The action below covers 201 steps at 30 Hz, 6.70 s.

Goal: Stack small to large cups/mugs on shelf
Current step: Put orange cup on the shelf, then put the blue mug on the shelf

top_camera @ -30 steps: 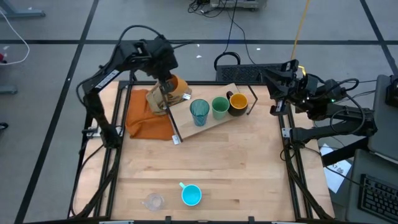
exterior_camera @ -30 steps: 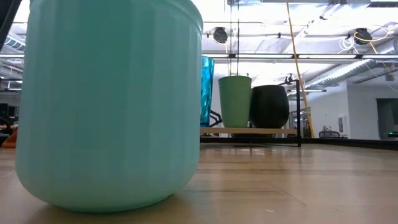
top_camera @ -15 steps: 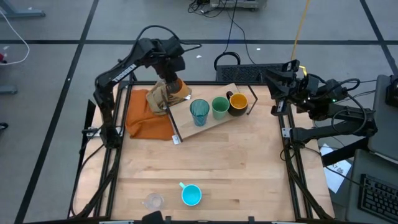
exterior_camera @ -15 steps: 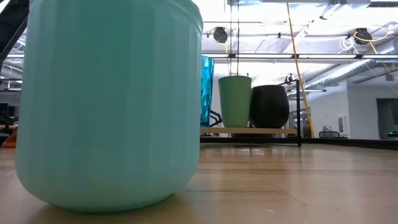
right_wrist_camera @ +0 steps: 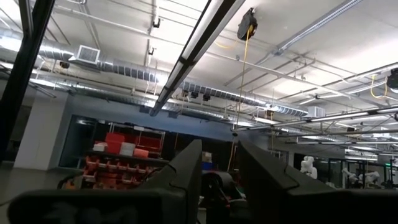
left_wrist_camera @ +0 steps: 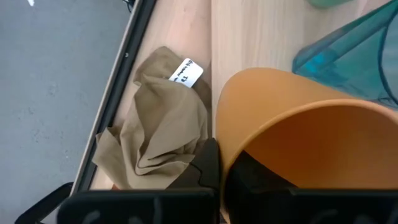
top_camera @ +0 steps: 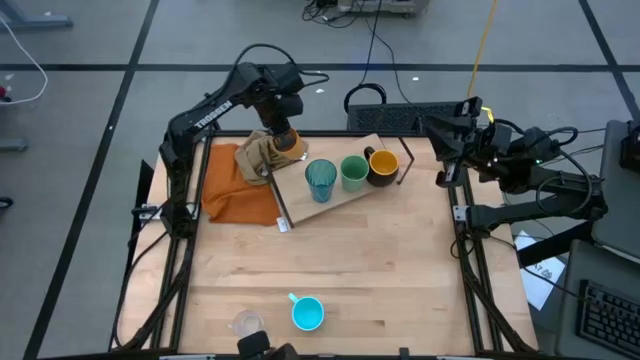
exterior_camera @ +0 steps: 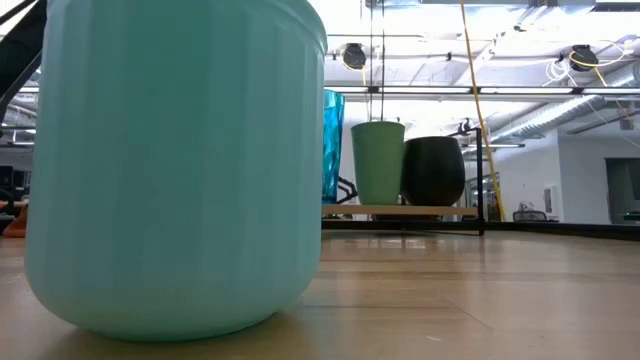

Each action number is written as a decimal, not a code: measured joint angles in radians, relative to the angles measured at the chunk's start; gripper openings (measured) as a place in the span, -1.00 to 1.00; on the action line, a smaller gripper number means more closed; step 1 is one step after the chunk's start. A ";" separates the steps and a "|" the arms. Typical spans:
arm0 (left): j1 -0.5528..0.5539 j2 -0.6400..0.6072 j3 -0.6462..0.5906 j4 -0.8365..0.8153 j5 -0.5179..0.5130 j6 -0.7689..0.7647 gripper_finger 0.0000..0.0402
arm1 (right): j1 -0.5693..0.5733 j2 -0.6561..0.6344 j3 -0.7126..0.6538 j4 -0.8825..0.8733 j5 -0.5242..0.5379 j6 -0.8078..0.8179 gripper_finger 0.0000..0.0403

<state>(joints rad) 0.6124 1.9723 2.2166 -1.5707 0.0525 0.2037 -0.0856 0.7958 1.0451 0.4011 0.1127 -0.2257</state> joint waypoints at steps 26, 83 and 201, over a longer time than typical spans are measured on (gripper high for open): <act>-0.024 0.018 -0.175 0.039 0.000 0.012 -1.00 | 0.000 -0.053 0.000 -0.042 0.000 -0.026 -0.53; -0.053 0.066 -0.305 0.188 0.025 0.047 -1.00 | 0.000 -0.056 0.000 -0.056 -0.001 -0.049 -0.53; -0.124 -0.889 0.083 -0.002 -0.210 -0.353 0.21 | 0.000 -0.055 0.000 -0.008 0.048 0.009 -0.53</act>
<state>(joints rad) 0.4881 1.0830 2.3000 -1.5727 -0.1580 -0.1492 -0.0856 0.7406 1.0451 0.3927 0.1608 -0.2170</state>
